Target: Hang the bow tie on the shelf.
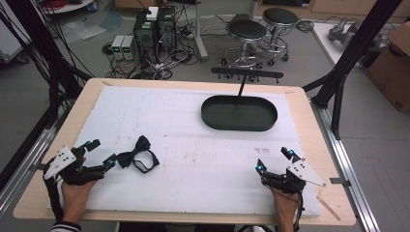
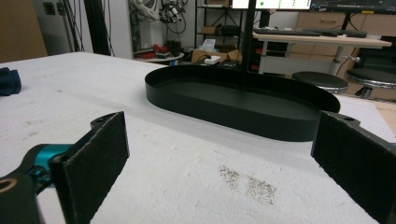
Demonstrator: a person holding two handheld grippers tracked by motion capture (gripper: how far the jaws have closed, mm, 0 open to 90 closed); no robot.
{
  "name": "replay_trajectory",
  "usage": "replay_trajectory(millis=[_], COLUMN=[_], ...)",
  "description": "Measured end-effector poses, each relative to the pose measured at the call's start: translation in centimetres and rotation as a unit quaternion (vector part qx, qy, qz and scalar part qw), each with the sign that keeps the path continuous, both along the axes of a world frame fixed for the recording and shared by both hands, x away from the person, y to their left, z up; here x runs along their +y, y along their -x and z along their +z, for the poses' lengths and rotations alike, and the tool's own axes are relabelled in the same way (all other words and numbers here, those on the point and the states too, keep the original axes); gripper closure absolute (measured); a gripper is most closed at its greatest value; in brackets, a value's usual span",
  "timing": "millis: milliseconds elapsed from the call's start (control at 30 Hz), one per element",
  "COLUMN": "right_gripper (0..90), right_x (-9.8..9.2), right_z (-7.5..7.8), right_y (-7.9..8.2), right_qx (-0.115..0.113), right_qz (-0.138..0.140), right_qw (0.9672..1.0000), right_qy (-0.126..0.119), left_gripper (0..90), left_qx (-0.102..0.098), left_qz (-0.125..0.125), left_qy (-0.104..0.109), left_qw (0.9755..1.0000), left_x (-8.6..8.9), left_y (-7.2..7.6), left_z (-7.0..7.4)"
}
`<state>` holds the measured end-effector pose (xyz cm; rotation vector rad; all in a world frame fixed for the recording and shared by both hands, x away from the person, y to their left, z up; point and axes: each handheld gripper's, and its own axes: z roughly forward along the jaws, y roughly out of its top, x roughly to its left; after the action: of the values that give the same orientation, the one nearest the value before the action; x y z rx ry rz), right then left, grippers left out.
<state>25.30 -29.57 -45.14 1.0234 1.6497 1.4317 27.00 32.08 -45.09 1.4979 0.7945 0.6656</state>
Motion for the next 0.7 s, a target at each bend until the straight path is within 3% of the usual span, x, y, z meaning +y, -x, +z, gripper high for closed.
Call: replay_trajectory(millis=[300, 433, 600, 667, 700], right_gripper=[3.1, 3.1, 3.1, 3.1, 3.1], right_x=[0.1, 0.1, 0.2, 0.2, 0.2], right_z=[0.0, 0.0, 0.0, 0.0, 0.0], right_y=[0.0, -0.1, 0.0, 0.0, 0.0], right_qx=[0.004, 0.001, 0.003, 0.003, 0.003], right_qz=[0.002, 0.002, 0.001, 0.001, 0.000], right_qw=[1.0000, 1.0000, 0.9999, 0.9999, 0.9999], right_qy=[0.003, 0.007, 0.010, 0.011, 0.011], left_gripper=[12.7, 12.1, 10.0, 9.9, 9.9], left_qx=[-0.011, 0.029, 0.044, 0.074, 0.096], left_qz=[0.009, 0.003, 0.000, -0.010, -0.009], left_qy=[0.002, -0.008, -0.018, -0.030, -0.040], left_qw=[0.9999, 0.9995, 0.9989, 0.9967, 0.9946], left_x=[0.4, 0.4, 0.1, 0.0, -0.1], left_y=[-0.2, -0.8, -1.3, -1.8, -1.9], left_z=[1.6, 3.8, 5.3, 6.1, 6.3])
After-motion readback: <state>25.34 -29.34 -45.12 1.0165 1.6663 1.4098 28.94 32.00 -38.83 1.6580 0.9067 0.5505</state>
